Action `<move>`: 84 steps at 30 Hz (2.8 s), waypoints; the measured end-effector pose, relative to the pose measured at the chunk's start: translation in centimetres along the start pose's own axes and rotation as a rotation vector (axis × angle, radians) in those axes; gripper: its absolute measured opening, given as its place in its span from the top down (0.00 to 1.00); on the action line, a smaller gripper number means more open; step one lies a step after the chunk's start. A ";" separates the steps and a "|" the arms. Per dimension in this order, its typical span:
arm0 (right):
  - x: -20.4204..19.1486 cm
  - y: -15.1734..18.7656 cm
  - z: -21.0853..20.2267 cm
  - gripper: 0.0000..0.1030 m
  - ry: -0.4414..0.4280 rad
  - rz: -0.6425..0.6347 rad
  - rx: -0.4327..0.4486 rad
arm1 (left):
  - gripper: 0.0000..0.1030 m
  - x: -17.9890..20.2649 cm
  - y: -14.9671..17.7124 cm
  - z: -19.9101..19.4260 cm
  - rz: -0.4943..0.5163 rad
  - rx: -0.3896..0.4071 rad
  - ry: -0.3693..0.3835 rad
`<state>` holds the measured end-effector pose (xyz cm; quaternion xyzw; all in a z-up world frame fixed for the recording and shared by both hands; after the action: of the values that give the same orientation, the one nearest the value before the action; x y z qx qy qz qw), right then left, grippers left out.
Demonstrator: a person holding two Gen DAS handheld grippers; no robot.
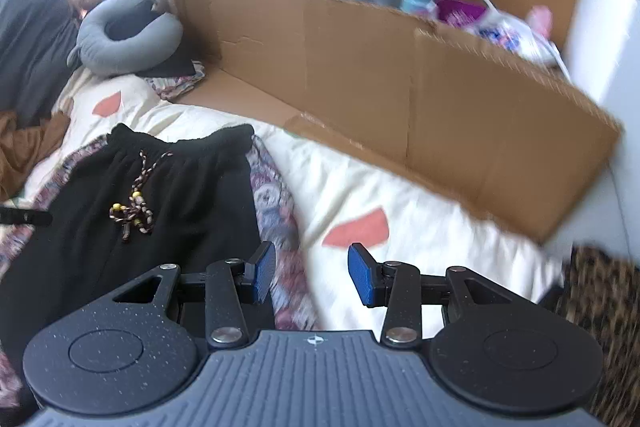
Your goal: Fold clothes
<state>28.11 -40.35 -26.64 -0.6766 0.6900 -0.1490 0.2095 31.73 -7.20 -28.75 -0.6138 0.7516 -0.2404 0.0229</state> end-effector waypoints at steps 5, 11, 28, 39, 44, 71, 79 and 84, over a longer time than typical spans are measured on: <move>-0.3 3.5 -1.2 0.55 0.001 0.017 -0.001 | 0.63 1.4 3.1 -0.9 0.021 -0.068 0.048; 0.4 8.5 -1.9 0.55 0.016 0.032 -0.019 | 0.64 2.7 6.9 0.1 0.053 -0.183 0.113; 5.6 17.9 -0.6 0.67 0.139 0.171 -0.133 | 0.66 5.6 12.8 3.3 0.159 -0.420 0.234; 5.6 21.0 1.3 0.68 0.127 0.212 -0.181 | 0.93 7.6 16.2 6.0 0.201 -0.524 0.319; 5.7 21.4 1.4 0.68 0.111 0.242 -0.181 | 0.97 7.1 16.6 4.8 0.206 -0.539 0.342; 5.6 21.6 2.1 0.74 0.039 0.287 -0.199 | 0.97 5.5 17.0 3.8 0.228 -0.585 0.313; 4.9 21.1 1.3 0.94 0.056 0.222 -0.210 | 0.97 6.2 16.7 2.9 0.252 -0.594 0.352; 6.0 20.1 -0.5 0.94 0.099 0.207 -0.180 | 0.97 7.3 16.7 2.3 0.268 -0.611 0.414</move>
<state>10.37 -45.59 -36.51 -0.6096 0.7762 -0.0974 0.1278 15.52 -12.60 -35.39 -0.4275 0.8507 -0.1190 -0.2818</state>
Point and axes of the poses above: each gripper's, at about its wrist camera, not at the fingertips, and z roughly the way its jaws point, x to its right, y to its underside, the point moved 2 cm from there along z, roughly the way its jaws point, and after that the axes turned 12 degrees about -x, right-handed, at the moved point
